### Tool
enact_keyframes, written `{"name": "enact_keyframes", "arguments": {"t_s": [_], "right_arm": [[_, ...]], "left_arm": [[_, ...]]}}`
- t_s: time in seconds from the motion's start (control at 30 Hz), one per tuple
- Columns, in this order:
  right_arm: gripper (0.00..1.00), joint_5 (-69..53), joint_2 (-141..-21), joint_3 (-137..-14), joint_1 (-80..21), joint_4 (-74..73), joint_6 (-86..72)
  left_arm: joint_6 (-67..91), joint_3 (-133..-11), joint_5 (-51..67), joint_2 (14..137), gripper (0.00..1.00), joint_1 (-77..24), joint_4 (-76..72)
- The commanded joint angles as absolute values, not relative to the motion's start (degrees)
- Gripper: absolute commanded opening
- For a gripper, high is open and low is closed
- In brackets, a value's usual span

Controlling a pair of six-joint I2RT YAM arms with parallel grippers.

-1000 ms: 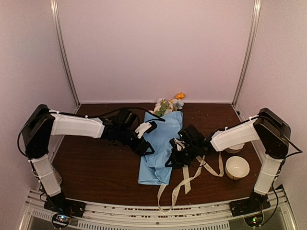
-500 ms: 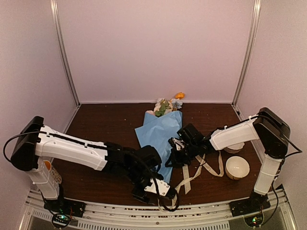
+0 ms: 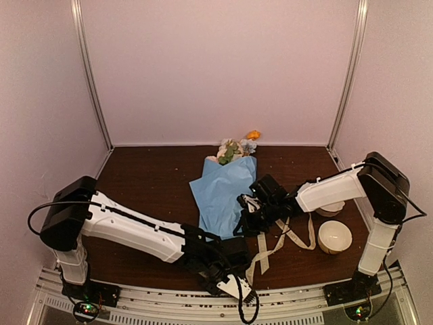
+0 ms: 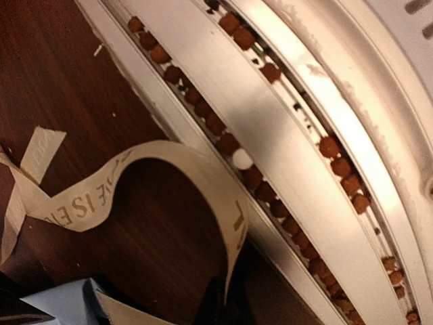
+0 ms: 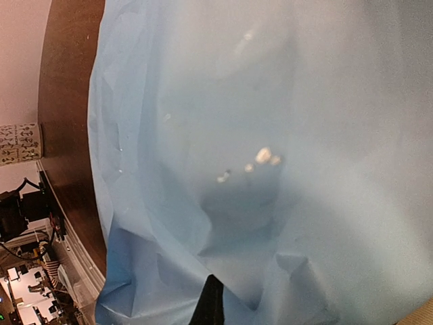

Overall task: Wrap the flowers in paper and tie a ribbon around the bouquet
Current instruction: Place the folded bouquet on the ribbon.

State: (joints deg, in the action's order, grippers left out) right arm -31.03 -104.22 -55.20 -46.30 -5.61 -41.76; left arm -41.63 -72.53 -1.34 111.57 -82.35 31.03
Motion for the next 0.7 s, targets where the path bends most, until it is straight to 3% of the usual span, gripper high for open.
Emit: {"name": "enact_keyframes", "arguments": {"t_s": [0.0, 0.17, 0.67], "right_arm": [[0.0, -30.8, -99.1, -57.3, -46.4, -7.6, -41.5], [0.0, -31.6, -97.2, -59.1, -45.7, -11.3, -40.8], [0.0, -34.4, -95.5, -58.5, -42.1, -12.5, -40.4]], "left_arm": [[-31.3, -70.9, -1.5, 105.8, 0.0, -82.3, 38.2], [-21.0, -62.6, -2.9, 100.7, 0.0, -79.3, 36.7], [-6.8, -56.6, 3.2, 99.4, 0.0, -62.5, 39.4]]}}
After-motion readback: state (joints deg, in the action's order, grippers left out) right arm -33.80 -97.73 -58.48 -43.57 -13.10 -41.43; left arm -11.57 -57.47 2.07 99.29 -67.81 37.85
